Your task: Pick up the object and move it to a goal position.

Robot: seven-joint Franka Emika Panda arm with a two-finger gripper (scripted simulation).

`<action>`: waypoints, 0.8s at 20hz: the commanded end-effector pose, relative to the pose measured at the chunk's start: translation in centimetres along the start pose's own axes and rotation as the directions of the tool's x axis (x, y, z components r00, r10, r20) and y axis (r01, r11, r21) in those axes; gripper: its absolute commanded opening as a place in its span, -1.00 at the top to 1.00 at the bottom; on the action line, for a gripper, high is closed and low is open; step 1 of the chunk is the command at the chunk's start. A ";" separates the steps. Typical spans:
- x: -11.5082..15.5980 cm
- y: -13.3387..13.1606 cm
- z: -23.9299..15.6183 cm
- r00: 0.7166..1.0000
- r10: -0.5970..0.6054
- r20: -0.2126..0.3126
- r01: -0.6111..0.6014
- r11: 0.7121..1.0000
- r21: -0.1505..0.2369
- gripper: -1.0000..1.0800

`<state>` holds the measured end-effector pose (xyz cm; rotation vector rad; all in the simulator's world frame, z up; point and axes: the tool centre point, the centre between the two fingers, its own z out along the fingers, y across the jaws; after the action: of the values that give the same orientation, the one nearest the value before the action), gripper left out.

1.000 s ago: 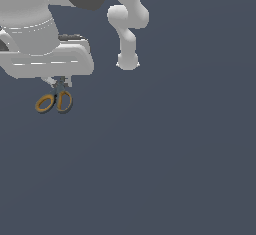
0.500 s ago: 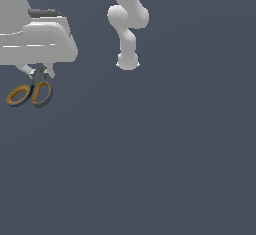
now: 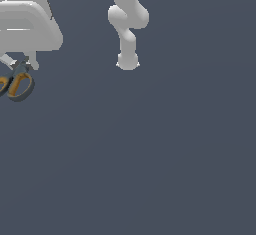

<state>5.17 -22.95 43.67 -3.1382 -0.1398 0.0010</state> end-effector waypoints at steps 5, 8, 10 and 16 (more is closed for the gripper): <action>0.5 0.7 -1.3 1.000 0.000 -0.001 0.000 1.000 0.000 1.00; 0.6 0.8 -1.6 1.000 0.000 -0.001 0.000 1.000 0.000 1.00; 0.6 0.9 -1.7 1.000 0.000 -0.001 0.000 1.000 0.000 1.00; 0.7 1.1 -2.0 1.000 0.000 -0.001 0.000 1.000 0.000 1.00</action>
<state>5.97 -23.93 45.51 -3.1382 -0.1391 0.0017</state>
